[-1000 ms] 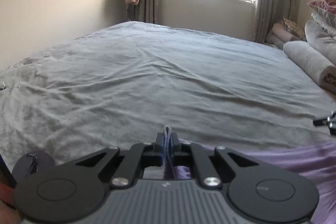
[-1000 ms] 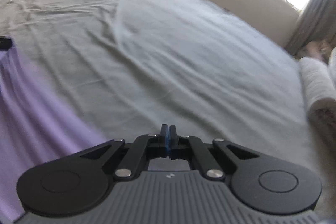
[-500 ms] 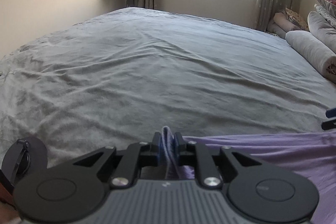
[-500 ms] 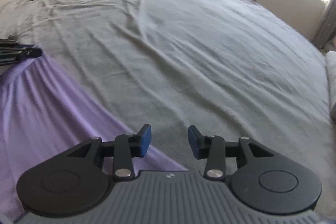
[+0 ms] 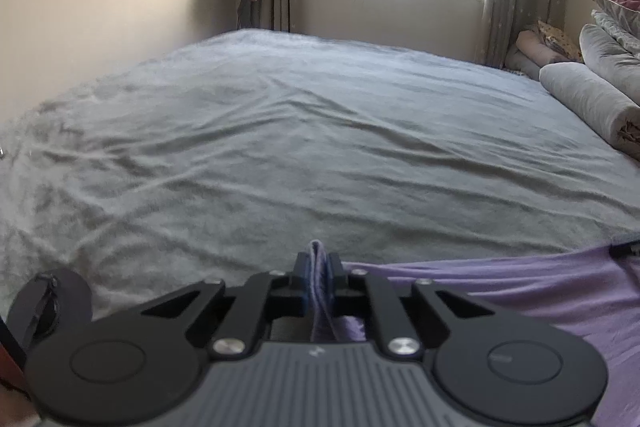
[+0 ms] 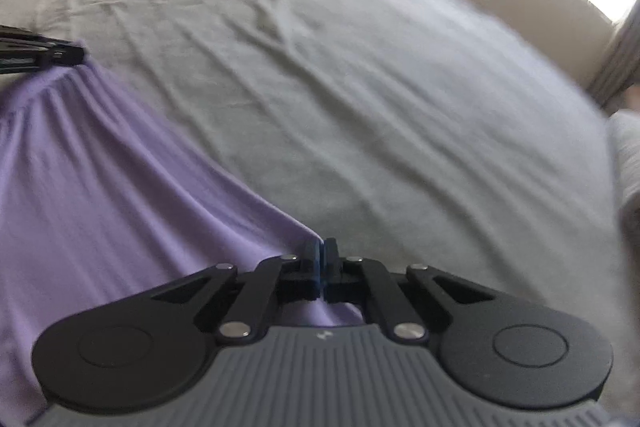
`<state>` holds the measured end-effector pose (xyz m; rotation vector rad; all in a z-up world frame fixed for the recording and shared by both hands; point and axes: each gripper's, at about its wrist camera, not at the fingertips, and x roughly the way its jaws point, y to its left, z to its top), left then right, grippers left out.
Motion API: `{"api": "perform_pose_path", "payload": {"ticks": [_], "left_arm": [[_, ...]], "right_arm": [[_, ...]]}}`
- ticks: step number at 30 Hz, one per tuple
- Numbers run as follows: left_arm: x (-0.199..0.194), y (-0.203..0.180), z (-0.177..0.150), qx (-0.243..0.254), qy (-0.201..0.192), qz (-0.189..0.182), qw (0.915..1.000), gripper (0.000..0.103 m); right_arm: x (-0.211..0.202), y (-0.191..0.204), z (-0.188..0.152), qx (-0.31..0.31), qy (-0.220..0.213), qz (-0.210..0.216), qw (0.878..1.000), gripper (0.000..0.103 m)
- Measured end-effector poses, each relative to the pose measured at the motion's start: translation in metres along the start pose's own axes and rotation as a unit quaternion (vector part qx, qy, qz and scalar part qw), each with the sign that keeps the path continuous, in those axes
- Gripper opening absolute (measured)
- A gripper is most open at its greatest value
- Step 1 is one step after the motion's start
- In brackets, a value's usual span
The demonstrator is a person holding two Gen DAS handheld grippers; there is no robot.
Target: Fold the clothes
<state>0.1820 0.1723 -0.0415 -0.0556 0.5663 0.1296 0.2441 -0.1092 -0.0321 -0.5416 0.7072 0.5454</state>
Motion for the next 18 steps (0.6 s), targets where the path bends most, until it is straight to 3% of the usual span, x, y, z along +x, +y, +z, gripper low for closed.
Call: {"api": "perform_pose_path", "payload": {"ticks": [5, 13, 16, 17, 18], "left_arm": [[0.003, -0.003, 0.0, 0.01, -0.003, 0.003, 0.9999, 0.007], [0.012, 0.005, 0.0, -0.006, 0.025, -0.004, 0.9997, 0.015], [0.006, 0.007, 0.003, 0.002, 0.032, 0.008, 0.9994, 0.037], [0.003, 0.008, 0.004, 0.005, 0.035, 0.012, 0.9993, 0.044], [0.0, 0.009, 0.004, 0.007, 0.038, 0.014, 0.9992, 0.046]], "right_arm": [[0.01, -0.008, 0.014, 0.029, -0.022, -0.056, 0.998, 0.0], [0.028, 0.005, 0.013, 0.041, 0.0, -0.067, 0.997, 0.007], [0.017, 0.005, 0.016, 0.057, 0.003, -0.068, 0.996, 0.023], [0.01, 0.004, 0.015, 0.062, -0.001, -0.07, 0.996, 0.039], [0.003, 0.002, 0.014, 0.067, -0.006, -0.072, 0.995, 0.043]]}}
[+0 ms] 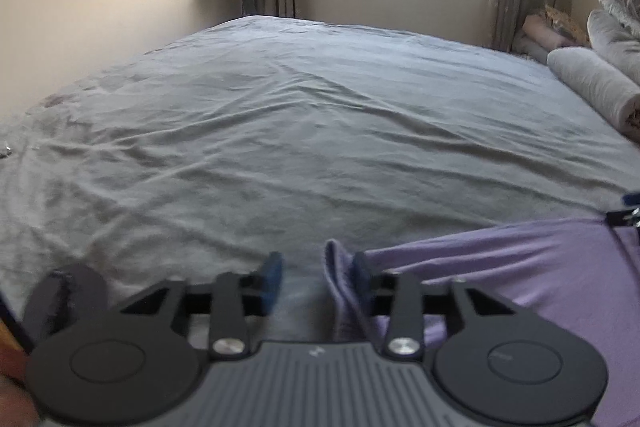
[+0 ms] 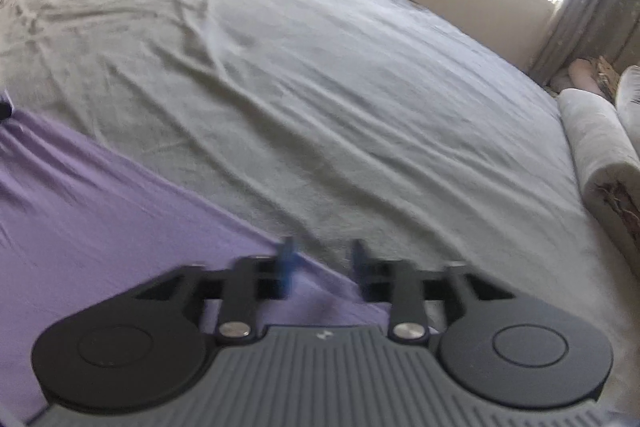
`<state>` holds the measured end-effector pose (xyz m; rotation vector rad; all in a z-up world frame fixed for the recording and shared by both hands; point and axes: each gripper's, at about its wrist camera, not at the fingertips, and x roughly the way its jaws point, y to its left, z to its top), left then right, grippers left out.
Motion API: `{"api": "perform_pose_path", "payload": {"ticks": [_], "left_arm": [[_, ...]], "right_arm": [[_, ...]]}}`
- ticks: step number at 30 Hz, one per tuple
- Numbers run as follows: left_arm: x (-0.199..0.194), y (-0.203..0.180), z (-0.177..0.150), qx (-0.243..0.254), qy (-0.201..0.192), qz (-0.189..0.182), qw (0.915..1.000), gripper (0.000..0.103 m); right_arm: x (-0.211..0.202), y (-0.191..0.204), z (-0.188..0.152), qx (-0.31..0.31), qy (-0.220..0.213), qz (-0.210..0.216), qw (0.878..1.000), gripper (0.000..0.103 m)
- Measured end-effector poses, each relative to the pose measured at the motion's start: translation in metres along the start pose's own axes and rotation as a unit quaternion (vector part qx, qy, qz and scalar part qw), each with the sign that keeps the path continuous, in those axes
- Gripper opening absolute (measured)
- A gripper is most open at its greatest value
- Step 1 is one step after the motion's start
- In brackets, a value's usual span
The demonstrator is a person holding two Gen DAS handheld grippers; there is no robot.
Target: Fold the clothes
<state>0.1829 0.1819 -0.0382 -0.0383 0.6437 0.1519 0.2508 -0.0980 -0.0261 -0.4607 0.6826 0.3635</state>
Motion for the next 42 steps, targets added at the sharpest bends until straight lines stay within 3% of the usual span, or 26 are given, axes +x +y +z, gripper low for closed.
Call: {"api": "perform_pose_path", "payload": {"ticks": [8, 13, 18, 21, 24, 26, 29, 32, 34, 36, 39, 42], "left_arm": [[-0.046, 0.018, -0.006, -0.011, 0.029, -0.009, 0.9995, 0.052], [-0.082, 0.031, -0.025, -0.016, 0.073, -0.023, 0.9969, 0.053], [-0.108, 0.035, -0.049, -0.016, 0.092, -0.02, 0.9954, 0.053], [-0.118, 0.034, -0.058, 0.006, 0.094, -0.004, 0.9956, 0.053], [-0.128, 0.038, -0.058, 0.014, 0.091, 0.036, 0.9951, 0.053], [-0.136, 0.043, -0.056, -0.013, 0.084, 0.026, 0.996, 0.053], [-0.146, 0.037, -0.051, -0.052, 0.063, -0.023, 0.9964, 0.053], [-0.15, 0.016, -0.048, -0.058, 0.037, -0.09, 0.9935, 0.052], [-0.144, 0.003, -0.049, -0.053, 0.029, -0.142, 0.9881, 0.048], [-0.131, -0.007, -0.051, -0.052, 0.028, -0.169, 0.9838, 0.037], [-0.105, -0.012, -0.054, -0.065, 0.038, -0.178, 0.9811, 0.026], [-0.088, -0.011, -0.056, -0.083, 0.043, -0.158, 0.983, 0.025]], "right_arm": [[-0.056, -0.01, -0.014, 0.063, 0.0, 0.008, 0.998, 0.044], [-0.093, -0.003, -0.035, 0.075, -0.002, 0.021, 0.997, 0.047], [-0.125, 0.012, -0.061, 0.09, -0.016, 0.043, 0.995, 0.049], [-0.14, 0.024, -0.075, 0.089, -0.02, 0.054, 0.994, 0.053], [-0.155, 0.033, -0.087, 0.084, -0.023, 0.053, 0.995, 0.054], [-0.16, 0.034, -0.092, 0.08, -0.023, 0.054, 0.995, 0.055], [-0.161, 0.033, -0.09, 0.074, -0.023, 0.046, 0.996, 0.055], [-0.157, 0.03, -0.083, 0.065, -0.023, 0.038, 0.997, 0.056], [-0.153, 0.031, -0.078, 0.054, -0.025, 0.035, 0.998, 0.058], [-0.148, 0.033, -0.074, 0.043, -0.027, 0.035, 0.998, 0.061], [-0.138, 0.034, -0.07, 0.031, -0.029, 0.037, 0.998, 0.061], [-0.122, 0.035, -0.065, 0.019, -0.026, 0.037, 0.999, 0.061]]}}
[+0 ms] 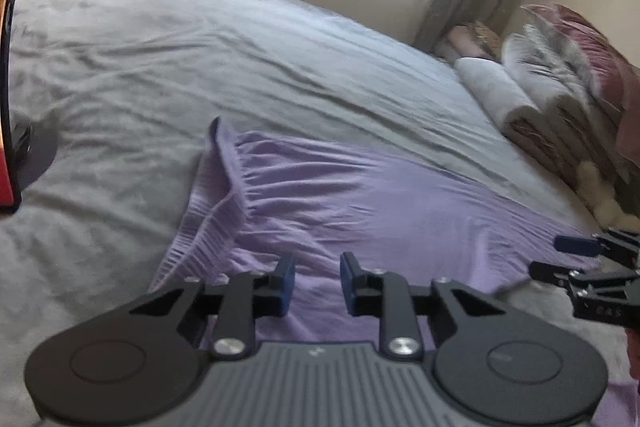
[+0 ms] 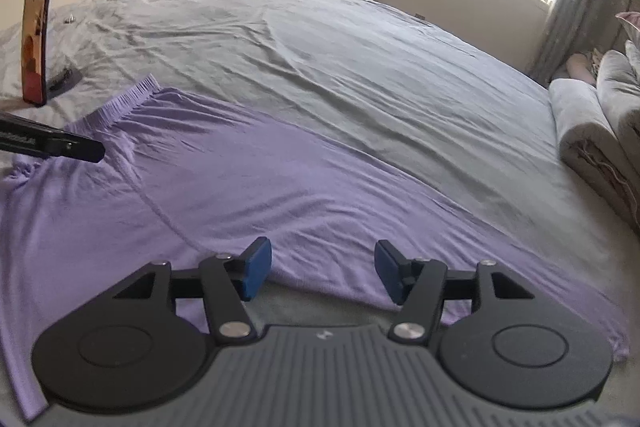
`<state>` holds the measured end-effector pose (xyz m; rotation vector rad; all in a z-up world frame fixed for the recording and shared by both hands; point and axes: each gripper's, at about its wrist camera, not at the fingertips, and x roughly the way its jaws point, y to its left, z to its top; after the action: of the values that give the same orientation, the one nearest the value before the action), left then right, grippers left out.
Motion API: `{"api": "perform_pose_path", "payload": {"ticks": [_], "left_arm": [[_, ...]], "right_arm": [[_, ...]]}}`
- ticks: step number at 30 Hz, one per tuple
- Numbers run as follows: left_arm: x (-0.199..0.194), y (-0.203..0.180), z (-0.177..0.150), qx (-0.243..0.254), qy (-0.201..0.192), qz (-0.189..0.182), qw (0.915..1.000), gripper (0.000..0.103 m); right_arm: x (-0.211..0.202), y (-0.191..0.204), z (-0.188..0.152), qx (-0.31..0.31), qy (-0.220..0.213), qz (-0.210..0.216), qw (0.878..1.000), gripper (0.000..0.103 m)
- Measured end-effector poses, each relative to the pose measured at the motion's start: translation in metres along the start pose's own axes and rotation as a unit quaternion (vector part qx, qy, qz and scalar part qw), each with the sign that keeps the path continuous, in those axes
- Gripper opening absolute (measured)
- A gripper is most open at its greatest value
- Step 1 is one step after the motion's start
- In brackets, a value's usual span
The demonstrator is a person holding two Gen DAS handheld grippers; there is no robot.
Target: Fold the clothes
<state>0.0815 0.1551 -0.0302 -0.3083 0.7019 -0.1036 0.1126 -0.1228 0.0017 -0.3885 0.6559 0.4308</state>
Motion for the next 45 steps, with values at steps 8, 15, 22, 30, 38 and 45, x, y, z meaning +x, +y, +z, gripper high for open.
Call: {"api": "perform_pose_path", "payload": {"ticks": [8, 15, 22, 30, 38, 45], "left_arm": [[0.008, 0.021, 0.008, -0.086, -0.025, 0.076, 0.9931, 0.002], [-0.01, 0.014, 0.013, -0.121, -0.051, 0.072, 0.9887, 0.003], [0.006, 0.007, 0.012, -0.112, -0.027, 0.037, 0.9927, 0.003], [0.023, 0.025, 0.009, -0.142, -0.011, 0.061, 0.988, 0.003], [0.022, 0.033, 0.011, -0.182, -0.014, 0.059, 0.9814, 0.003], [0.023, 0.04, 0.011, -0.203, -0.011, 0.049, 0.9779, 0.003]], "right_arm": [[0.049, -0.006, 0.02, -0.018, 0.014, 0.004, 1.0, 0.061], [0.097, -0.017, 0.051, -0.038, 0.013, 0.012, 0.999, 0.061], [0.127, -0.03, 0.078, -0.026, 0.011, 0.042, 0.999, 0.061], [0.145, -0.031, 0.076, -0.019, 0.04, 0.056, 0.997, 0.061], [0.129, -0.019, 0.074, -0.014, 0.045, 0.068, 0.997, 0.001], [0.078, -0.025, 0.069, 0.005, 0.003, 0.046, 0.999, 0.0]]}}
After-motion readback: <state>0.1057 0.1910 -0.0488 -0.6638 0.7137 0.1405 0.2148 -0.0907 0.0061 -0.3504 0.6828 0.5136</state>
